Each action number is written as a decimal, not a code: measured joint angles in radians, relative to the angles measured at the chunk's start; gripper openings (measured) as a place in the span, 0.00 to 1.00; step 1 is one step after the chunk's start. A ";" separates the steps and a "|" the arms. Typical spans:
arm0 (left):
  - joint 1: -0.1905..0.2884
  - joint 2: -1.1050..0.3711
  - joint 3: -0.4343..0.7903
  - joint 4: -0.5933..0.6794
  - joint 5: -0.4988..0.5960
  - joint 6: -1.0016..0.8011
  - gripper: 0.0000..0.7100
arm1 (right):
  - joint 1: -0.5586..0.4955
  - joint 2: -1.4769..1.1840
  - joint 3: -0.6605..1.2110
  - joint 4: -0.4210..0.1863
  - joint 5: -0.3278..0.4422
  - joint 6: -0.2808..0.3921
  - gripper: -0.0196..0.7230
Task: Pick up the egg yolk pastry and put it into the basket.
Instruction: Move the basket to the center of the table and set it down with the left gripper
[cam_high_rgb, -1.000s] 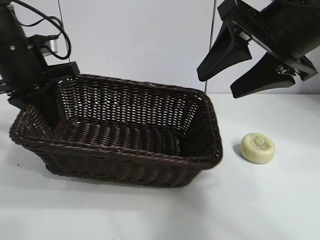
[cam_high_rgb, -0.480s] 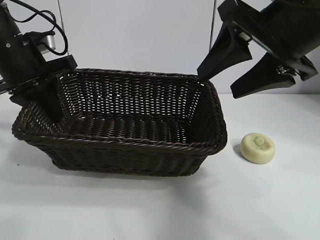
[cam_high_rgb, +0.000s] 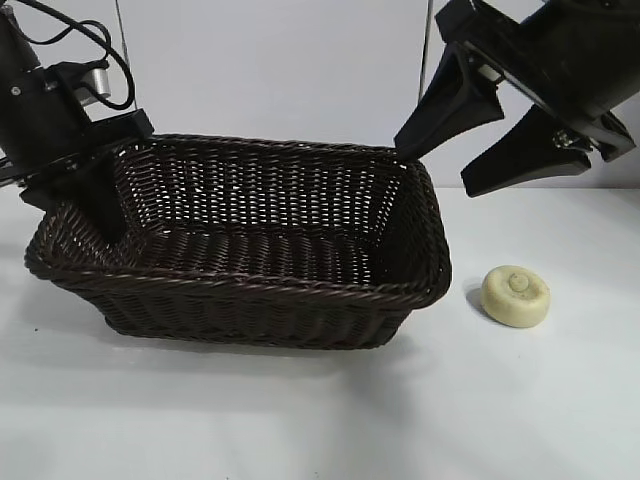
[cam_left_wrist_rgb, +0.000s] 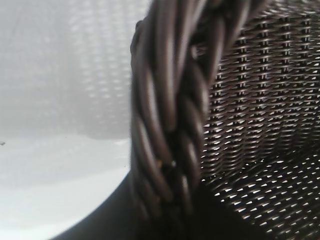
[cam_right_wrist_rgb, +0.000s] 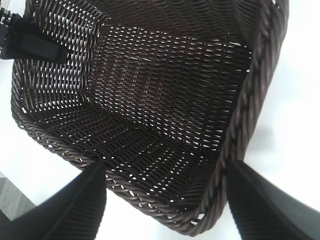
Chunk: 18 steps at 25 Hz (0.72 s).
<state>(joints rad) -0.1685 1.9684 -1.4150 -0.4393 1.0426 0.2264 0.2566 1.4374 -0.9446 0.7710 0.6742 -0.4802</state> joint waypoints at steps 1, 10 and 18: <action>0.000 0.012 0.000 -0.002 0.001 0.000 0.14 | 0.000 0.000 0.000 0.000 0.000 0.000 0.70; 0.001 0.062 0.000 -0.006 -0.027 0.001 0.14 | 0.000 0.000 0.000 0.000 0.000 0.000 0.70; 0.001 0.105 0.000 -0.017 -0.027 0.001 0.14 | 0.000 0.000 0.000 0.000 0.000 0.000 0.70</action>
<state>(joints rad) -0.1672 2.0735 -1.4150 -0.4559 1.0153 0.2274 0.2566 1.4374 -0.9446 0.7710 0.6742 -0.4802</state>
